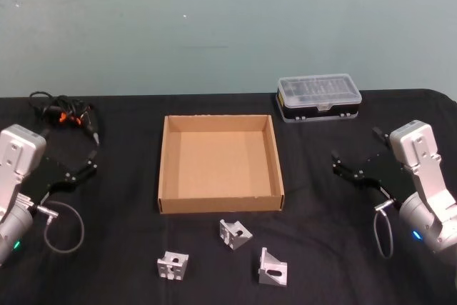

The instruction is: Use one hand to pick up the angle iron from the table and place it into the box.

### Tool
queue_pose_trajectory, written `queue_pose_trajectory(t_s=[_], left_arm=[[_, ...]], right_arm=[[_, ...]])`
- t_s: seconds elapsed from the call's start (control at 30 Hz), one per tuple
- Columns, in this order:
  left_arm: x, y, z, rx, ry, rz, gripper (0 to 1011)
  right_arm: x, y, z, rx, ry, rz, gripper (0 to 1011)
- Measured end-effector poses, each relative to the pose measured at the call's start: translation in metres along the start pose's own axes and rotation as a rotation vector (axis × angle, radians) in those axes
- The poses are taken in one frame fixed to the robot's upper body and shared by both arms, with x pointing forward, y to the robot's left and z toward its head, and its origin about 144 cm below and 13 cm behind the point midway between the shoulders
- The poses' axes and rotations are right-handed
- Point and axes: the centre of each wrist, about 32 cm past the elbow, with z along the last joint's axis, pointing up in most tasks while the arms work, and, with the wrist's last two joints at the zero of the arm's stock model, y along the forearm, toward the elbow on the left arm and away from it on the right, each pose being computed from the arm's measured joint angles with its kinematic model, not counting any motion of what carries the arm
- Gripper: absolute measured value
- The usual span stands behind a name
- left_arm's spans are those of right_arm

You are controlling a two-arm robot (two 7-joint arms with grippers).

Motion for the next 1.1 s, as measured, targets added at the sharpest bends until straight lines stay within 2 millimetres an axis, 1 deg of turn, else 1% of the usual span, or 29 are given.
queue_pose_trajectory(t_s=[1.1], left_arm=[[0.0000,0.0000,0.0000,0.000,0.000,0.000,1000]], right_arm=[[0.0000,0.0000,0.0000,0.000,0.000,0.000,1003]])
